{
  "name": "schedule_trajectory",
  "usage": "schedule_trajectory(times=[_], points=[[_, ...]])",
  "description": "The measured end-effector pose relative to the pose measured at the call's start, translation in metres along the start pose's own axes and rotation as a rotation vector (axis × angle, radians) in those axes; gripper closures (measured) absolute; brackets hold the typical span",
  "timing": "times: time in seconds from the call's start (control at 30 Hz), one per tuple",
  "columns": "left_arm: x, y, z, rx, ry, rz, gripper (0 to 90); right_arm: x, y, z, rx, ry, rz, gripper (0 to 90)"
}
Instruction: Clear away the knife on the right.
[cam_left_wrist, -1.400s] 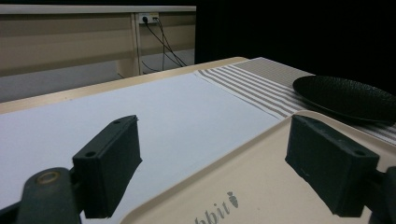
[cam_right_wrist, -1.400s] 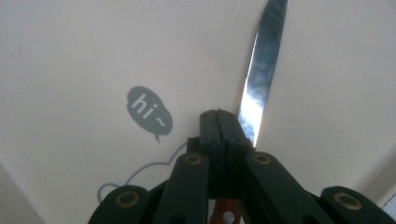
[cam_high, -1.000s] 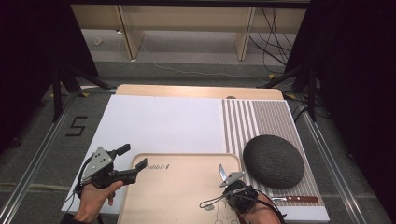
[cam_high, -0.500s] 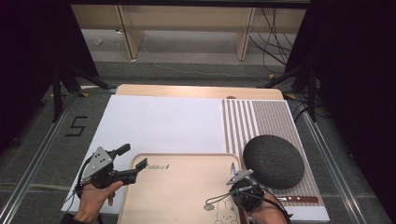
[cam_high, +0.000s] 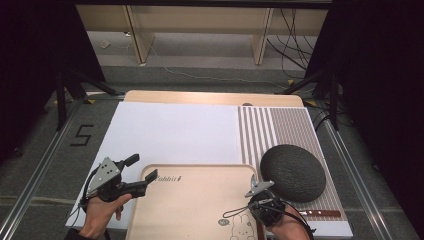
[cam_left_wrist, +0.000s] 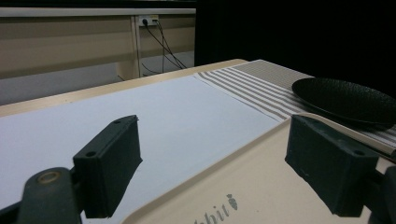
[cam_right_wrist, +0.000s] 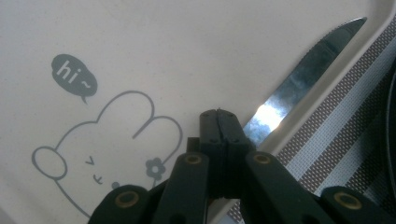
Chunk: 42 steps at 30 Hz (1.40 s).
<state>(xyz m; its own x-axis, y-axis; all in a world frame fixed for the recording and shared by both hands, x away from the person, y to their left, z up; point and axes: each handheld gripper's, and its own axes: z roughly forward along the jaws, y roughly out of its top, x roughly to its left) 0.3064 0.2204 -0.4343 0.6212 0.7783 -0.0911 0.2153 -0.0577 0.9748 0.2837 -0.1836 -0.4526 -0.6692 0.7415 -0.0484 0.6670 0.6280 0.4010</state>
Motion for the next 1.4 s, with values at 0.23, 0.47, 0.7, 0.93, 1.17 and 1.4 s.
schedule_trajectory(times=[0.23,0.47,0.7,0.93,1.17,1.4], points=[[0.001,0.0,0.001,0.0,0.001,-0.004,17.1,-0.003,0.002,-0.005,-0.084,0.031,0.01,62.8],[0.001,0.0,0.003,-0.005,-0.006,-0.006,17.0,-0.01,0.004,-0.011,-0.157,0.114,0.107,38.9],[0.001,0.0,0.003,0.007,-0.001,-0.007,17.0,-0.015,0.001,-0.017,-0.185,0.137,0.143,29.6],[0.0,0.0,0.003,0.002,-0.007,-0.007,16.9,-0.026,-0.002,-0.023,-0.207,0.141,0.174,22.7],[-0.001,0.0,0.003,-0.002,-0.014,-0.004,16.8,-0.037,-0.007,-0.027,-0.24,0.118,0.209,20.7],[-0.001,0.0,0.003,-0.005,-0.019,0.0,16.8,-0.047,-0.015,-0.034,-0.24,0.113,0.267,20.7]])
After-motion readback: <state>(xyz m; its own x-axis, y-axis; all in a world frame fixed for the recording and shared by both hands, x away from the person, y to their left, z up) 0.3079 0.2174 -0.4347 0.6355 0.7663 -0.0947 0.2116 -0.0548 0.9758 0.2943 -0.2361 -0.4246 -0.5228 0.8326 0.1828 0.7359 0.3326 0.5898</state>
